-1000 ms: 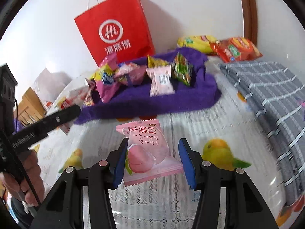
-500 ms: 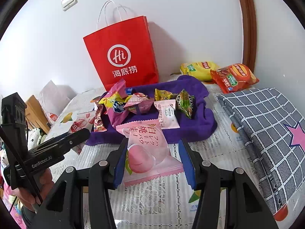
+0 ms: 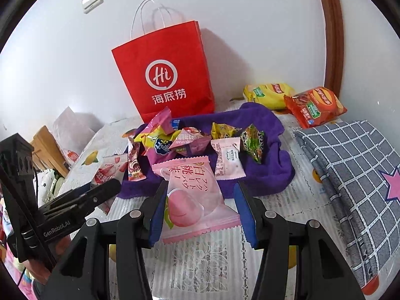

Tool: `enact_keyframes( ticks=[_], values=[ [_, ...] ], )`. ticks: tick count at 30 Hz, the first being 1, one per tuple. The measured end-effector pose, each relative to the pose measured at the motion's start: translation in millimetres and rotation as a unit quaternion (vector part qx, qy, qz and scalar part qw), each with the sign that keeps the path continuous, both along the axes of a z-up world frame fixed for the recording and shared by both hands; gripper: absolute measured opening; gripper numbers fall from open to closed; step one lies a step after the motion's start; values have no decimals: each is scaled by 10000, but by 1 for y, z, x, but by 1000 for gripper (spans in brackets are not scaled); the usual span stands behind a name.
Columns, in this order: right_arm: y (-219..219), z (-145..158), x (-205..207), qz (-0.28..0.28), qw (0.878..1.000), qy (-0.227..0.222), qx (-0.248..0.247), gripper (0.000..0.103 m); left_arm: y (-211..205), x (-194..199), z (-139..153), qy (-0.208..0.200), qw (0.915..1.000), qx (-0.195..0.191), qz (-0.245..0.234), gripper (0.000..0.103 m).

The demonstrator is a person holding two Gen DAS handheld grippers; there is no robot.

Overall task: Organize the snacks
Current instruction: 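Carry both packets over the purple towel and lower them onto it, then open both grippers to release the packets on the purple towel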

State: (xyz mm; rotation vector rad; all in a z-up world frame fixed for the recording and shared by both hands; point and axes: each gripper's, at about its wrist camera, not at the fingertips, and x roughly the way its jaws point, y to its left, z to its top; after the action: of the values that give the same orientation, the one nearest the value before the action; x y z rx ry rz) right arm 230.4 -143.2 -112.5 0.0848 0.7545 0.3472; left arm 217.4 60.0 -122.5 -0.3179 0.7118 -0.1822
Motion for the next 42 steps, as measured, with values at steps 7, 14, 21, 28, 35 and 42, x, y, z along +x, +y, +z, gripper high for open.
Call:
enact_keyframes(
  ticks=[7,14,21,28,35,42],
  values=[
    [-1,10,14,-30,10000,-70,13,52,13,-2,3,-48,9997,-72,220,57],
    [0,18,31,-18,9998,-158,134,52,26,-2,5,-75,9985,-47,547,57],
    [7,17,51,66,9996,-175,207,52,36,-2,4,-84,9970,-46,764,57],
    [10,14,80,82,9992,-208,333,52,44,-3,3,-96,9950,-108,984,57],
    [15,-9,115,119,9995,-60,302,52,53,-3,1,-69,9926,-292,1178,57],
    [17,-56,131,367,9976,393,446,52,53,1,-5,35,9920,-386,1205,57]
  ],
)
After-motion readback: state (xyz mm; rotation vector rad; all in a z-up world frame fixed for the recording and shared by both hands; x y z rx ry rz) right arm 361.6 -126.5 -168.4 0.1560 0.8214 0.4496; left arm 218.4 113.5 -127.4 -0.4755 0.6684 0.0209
